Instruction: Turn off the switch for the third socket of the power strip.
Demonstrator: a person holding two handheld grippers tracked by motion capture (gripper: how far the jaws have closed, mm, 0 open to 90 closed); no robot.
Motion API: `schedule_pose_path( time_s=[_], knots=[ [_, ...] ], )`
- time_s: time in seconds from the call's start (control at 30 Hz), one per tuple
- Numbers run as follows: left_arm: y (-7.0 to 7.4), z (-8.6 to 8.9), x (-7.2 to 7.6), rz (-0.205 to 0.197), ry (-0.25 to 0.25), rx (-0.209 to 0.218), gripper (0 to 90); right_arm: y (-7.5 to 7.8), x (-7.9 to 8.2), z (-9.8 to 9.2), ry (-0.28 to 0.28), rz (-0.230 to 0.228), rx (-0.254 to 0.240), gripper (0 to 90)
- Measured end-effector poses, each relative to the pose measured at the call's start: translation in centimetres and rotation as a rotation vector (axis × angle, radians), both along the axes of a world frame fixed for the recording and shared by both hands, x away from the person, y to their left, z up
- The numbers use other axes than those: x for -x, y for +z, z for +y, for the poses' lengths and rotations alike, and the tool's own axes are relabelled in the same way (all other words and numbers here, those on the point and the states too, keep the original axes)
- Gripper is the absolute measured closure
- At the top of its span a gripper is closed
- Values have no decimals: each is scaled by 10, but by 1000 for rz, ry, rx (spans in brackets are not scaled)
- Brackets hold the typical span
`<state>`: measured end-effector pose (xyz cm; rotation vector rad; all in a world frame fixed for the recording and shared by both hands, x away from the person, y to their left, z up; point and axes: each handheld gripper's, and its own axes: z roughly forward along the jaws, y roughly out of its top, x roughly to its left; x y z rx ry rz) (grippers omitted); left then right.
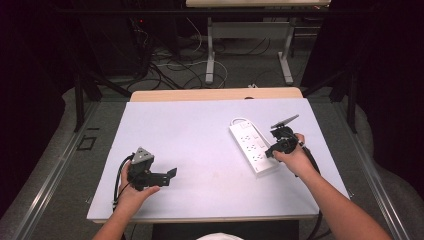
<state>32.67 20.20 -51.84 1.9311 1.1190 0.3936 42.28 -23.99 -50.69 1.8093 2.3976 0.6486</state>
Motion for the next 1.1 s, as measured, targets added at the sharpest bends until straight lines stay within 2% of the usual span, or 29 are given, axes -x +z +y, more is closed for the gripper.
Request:
schedule_pose_path(
  time_s=[0.23,0.3,0.47,0.7,0.8,0.9,0.97,1.0,1.1],
  knots=[
    [0,0,0,0,0,0,2,1,0,1,3,-15,-20,696],
    [0,0,0,0,0,0,2,0,0,2,10,-42,-46,680],
    [0,0,0,-1,-2,1,2,7,0,6,12,-9,-14,615],
    [0,0,0,-1,0,0,2,7,0,9,24,-39,-20,544],
    [0,0,0,0,-2,2,2,7,0,9,46,-75,-10,511],
    [-1,0,0,0,-1,3,2,9,0,8,57,-83,-17,476],
    [-1,0,-1,1,-2,3,2,11,0,8,67,-67,-8,471],
    [-1,0,-1,1,-2,3,2,11,0,9,52,-79,-29,471],
    [-1,0,-1,1,-2,3,2,12,-1,9,75,-113,-24,472]
  ],
)
